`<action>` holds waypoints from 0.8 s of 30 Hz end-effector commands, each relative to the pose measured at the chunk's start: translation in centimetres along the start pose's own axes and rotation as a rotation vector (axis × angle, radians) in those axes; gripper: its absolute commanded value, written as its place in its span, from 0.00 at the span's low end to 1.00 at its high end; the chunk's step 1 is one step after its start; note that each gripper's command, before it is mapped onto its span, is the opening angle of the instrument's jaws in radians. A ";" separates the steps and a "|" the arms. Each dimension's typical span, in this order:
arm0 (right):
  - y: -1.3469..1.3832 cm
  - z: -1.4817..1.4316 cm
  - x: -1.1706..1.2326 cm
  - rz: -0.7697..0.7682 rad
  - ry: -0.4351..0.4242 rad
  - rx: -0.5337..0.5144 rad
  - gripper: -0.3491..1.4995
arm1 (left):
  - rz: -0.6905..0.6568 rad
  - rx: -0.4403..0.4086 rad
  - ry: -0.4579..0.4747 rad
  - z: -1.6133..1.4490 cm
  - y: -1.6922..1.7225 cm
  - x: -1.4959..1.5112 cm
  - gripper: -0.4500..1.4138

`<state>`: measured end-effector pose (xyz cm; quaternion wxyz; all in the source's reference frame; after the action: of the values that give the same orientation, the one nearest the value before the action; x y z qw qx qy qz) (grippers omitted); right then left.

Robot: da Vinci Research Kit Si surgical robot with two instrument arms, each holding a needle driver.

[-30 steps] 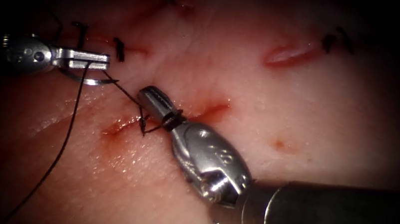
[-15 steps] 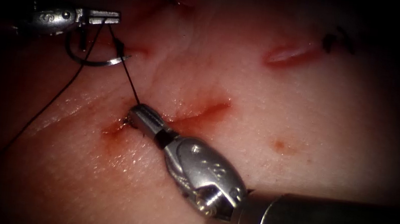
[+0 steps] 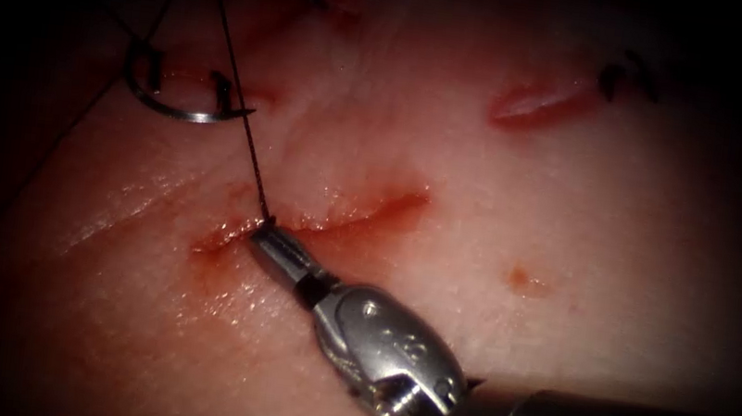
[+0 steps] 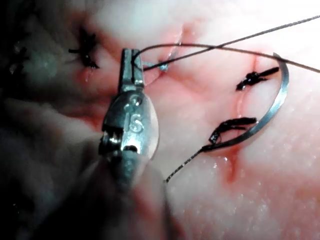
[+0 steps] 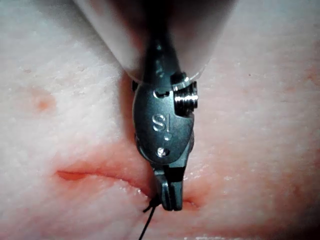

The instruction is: Wound Closure

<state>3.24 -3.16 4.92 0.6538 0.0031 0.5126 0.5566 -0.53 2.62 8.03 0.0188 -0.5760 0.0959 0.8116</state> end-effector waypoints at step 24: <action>-0.07 0.04 -0.24 -0.013 -0.061 0.054 0.00 | 0.118 0.110 -0.133 0.16 -0.20 -0.68 0.00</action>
<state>3.26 -3.32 5.01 0.6745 0.0337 0.5062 0.5364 -0.37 2.82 8.66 0.0093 -0.5116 0.1716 0.8418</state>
